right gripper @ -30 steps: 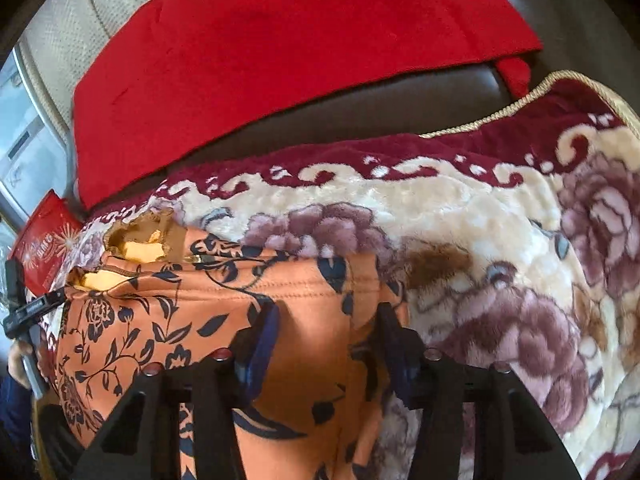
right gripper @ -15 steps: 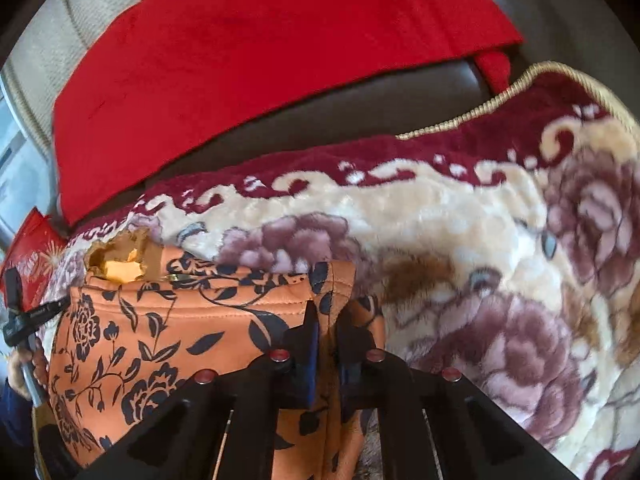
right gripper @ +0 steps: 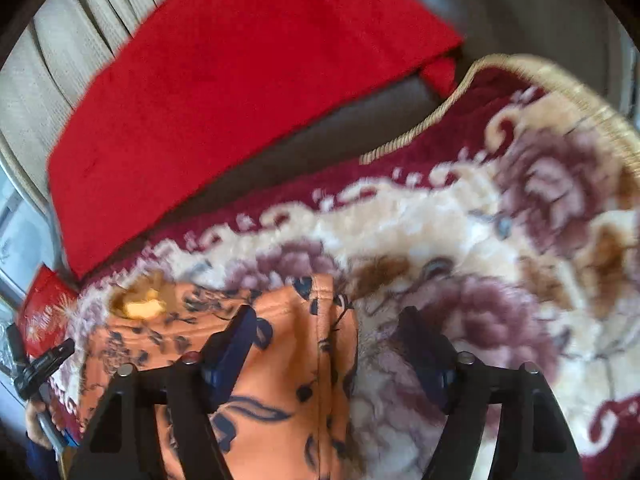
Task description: Fold small clothes
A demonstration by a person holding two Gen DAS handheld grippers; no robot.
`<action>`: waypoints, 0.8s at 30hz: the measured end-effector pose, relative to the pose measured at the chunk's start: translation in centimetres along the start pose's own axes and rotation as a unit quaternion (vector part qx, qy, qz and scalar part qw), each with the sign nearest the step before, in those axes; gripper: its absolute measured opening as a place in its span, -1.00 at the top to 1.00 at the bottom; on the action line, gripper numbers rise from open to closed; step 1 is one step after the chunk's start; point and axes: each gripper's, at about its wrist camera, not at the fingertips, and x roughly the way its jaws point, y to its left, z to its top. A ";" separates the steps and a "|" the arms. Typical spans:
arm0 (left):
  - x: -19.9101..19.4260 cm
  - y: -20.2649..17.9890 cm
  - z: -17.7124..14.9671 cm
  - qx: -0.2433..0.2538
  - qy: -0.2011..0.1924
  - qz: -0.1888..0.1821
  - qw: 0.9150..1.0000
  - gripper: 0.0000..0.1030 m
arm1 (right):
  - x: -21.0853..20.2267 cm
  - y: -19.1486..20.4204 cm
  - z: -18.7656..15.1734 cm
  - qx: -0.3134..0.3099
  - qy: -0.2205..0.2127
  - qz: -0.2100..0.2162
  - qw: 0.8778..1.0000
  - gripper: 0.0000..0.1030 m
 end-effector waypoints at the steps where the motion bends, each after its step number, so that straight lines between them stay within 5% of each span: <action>1: -1.4 -0.5 -0.7 0.005 -0.008 -0.005 1.000 -0.13 | -1.0 0.2 -0.1 0.000 -0.005 0.010 1.000 -0.49; 6: -3.5 -2.5 -5.1 0.034 0.008 -0.018 0.999 -0.17 | -6.0 3.4 -3.3 0.000 0.003 0.143 0.990 -0.49; 9: -1.1 -2.4 -7.8 0.044 0.058 0.025 0.997 -0.17 | -5.5 4.6 -6.1 0.012 0.045 0.198 0.979 -0.49; 11: 0.7 -0.5 -9.5 0.017 0.112 0.064 0.991 -0.17 | -4.4 4.3 -7.7 0.011 0.061 0.182 0.981 -0.49; 14: -1.2 3.1 -10.3 -0.082 0.101 0.013 0.991 -0.17 | -2.7 1.6 -9.5 0.049 0.077 0.102 0.991 -0.48; 17: -3.9 4.6 -10.9 -0.111 0.070 -0.014 0.991 -0.16 | -3.6 0.2 -10.0 0.082 0.059 0.135 0.986 -0.48; 24: -1.5 4.1 -12.7 -0.140 0.115 -0.067 0.981 -0.13 | -3.3 1.1 -10.1 0.064 0.057 0.134 0.987 -0.48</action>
